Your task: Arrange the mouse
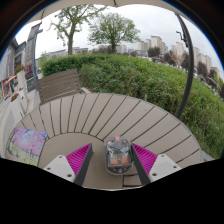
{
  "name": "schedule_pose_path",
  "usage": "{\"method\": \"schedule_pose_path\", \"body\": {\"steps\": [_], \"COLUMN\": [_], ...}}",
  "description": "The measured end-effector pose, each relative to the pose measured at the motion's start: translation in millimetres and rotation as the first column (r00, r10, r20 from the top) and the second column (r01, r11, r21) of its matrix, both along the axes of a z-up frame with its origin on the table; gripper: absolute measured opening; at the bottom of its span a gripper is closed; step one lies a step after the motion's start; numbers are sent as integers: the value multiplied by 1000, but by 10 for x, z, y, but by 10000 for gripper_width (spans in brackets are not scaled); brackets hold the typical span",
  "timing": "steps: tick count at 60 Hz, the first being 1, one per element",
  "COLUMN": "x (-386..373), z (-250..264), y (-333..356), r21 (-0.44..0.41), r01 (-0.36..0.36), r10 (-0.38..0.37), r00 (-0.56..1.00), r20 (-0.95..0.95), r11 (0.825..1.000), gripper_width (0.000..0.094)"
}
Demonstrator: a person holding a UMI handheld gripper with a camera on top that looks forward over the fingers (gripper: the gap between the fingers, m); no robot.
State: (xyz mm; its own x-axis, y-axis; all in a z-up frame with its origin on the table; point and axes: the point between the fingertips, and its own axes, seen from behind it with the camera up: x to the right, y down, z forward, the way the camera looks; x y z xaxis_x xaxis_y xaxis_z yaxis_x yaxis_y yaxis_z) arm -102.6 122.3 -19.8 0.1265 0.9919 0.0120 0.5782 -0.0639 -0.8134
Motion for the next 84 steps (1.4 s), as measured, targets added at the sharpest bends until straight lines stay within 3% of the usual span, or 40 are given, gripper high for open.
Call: {"method": "schedule_pose_path", "body": {"steps": [4, 6, 13, 21, 31, 41, 45, 52, 56, 58, 62, 64, 76, 84], "x": [-19, -21, -18, -54, -31, 87, 173, 290, 319, 361, 419, 456, 1097, 1641], "z": [-3, -2, 48, 686, 1228, 775, 482, 88, 52, 51, 178, 309, 1447, 2192], "y": [2, 42, -26, -418, -1743, -2941, -3212, -3341, -3342, -3338, -3219, -3170, -2955, -2722], "r21": [3, 16, 14, -72, -180, -186, -167, -80, -50, -39, -22, -22, -43, 10], "r01": [3, 13, 25, 51, -59, -162, -171, -183, -214, -216, -193, -178, -149, -116], "r10": [-3, -13, -26, -50, 58, 173, 185, 191, 217, 219, 194, 179, 155, 109], "r00": [1000, 1000, 999, 999, 998, 984, 980, 976, 972, 970, 972, 974, 961, 958], "r20": [4, 15, 48, 7, -9, 43, 69, 108, 90, 103, 136, 141, 230, 265], "r11": [1000, 1000, 1000, 996, 982, 969, 971, 980, 976, 976, 981, 984, 988, 993], "gripper_width": [649, 444, 424, 422, 421, 422, 421, 432, 482, 562, 865, 822, 842, 842]}}
